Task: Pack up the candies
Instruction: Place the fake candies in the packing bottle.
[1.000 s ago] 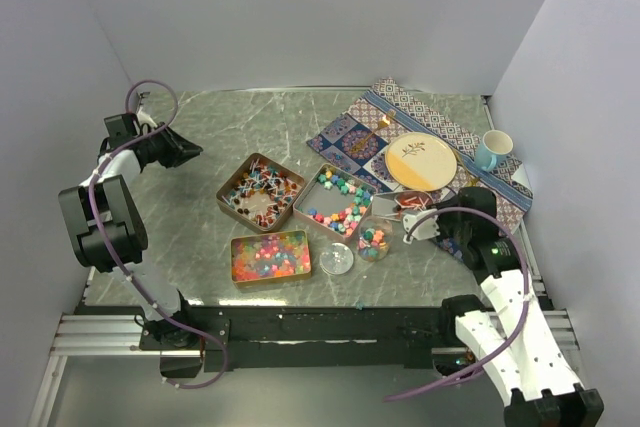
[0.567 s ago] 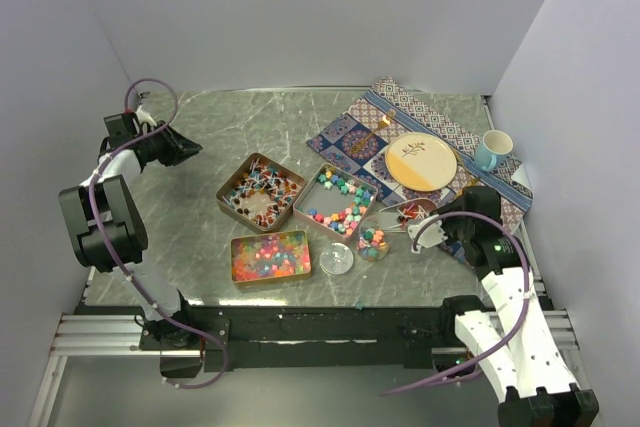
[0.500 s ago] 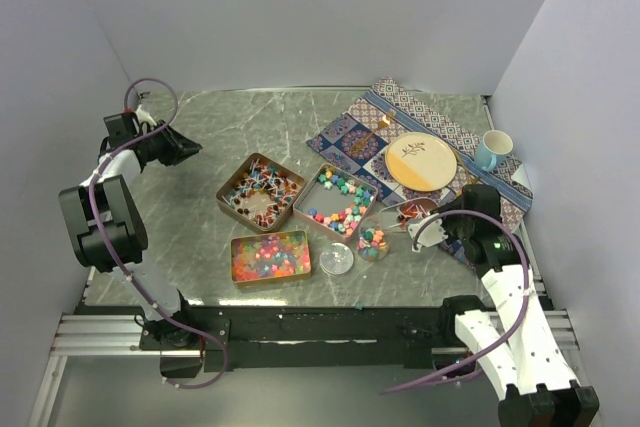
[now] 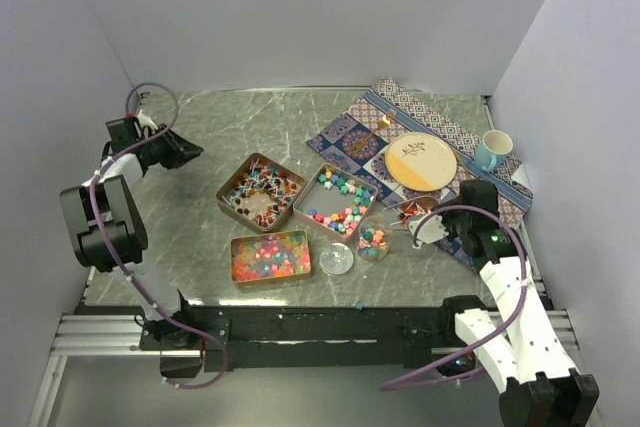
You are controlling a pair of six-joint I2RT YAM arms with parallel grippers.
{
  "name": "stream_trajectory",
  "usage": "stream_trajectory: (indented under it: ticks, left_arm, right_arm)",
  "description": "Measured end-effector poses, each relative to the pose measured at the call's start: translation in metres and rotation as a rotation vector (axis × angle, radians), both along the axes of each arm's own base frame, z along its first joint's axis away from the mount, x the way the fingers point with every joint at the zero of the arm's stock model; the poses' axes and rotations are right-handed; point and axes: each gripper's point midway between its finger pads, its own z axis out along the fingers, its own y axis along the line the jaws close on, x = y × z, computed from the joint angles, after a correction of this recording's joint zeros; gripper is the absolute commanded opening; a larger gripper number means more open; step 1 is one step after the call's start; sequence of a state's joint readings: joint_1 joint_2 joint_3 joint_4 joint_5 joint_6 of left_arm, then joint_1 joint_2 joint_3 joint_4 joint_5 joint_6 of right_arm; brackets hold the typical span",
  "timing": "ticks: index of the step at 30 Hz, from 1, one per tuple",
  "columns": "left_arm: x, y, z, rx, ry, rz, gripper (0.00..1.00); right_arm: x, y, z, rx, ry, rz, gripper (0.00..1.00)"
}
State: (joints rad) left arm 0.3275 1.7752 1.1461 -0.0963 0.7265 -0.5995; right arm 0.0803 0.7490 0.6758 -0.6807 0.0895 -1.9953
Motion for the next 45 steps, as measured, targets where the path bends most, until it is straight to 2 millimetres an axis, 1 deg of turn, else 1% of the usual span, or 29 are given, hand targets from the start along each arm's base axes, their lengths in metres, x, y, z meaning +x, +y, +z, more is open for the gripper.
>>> stream_trajectory:
  ticks: [3, 10, 18, 25, 28, 37, 45]
  left_arm:
    - [-0.001, 0.0, -0.002, -0.001, 0.001, 0.0, 0.29]
    - [0.0, 0.0, 0.001, -0.008, -0.003, 0.007, 0.29]
    - [0.0, 0.0, 0.009, -0.001, -0.025, 0.007, 0.3]
    - [0.0, -0.001, 0.012, -0.001, -0.033, 0.008, 0.3]
    - [0.0, -0.001, 0.012, -0.004, -0.031, 0.01, 0.3]
    - [0.001, -0.002, 0.014, -0.019, -0.035, 0.012, 0.3]
    - [-0.001, -0.003, 0.013, -0.029, -0.031, 0.015, 0.3]
  right_arm:
    - [0.0, 0.0, 0.002, -0.001, -0.004, 0.001, 0.0]
    - [0.003, 0.001, 0.016, 0.001, -0.029, 0.004, 0.0]
    - [0.0, 0.003, 0.014, -0.001, 0.005, 0.016, 0.0]
    - [0.003, 0.014, 0.019, -0.007, 0.018, 0.055, 0.0]
    - [0.0, 0.016, 0.016, -0.016, 0.035, 0.065, 0.0]
    - [0.0, 0.015, 0.017, -0.093, 0.043, 0.056, 0.0]
    - [0.005, 0.032, 0.015, -0.137, 0.053, 0.113, 0.0]
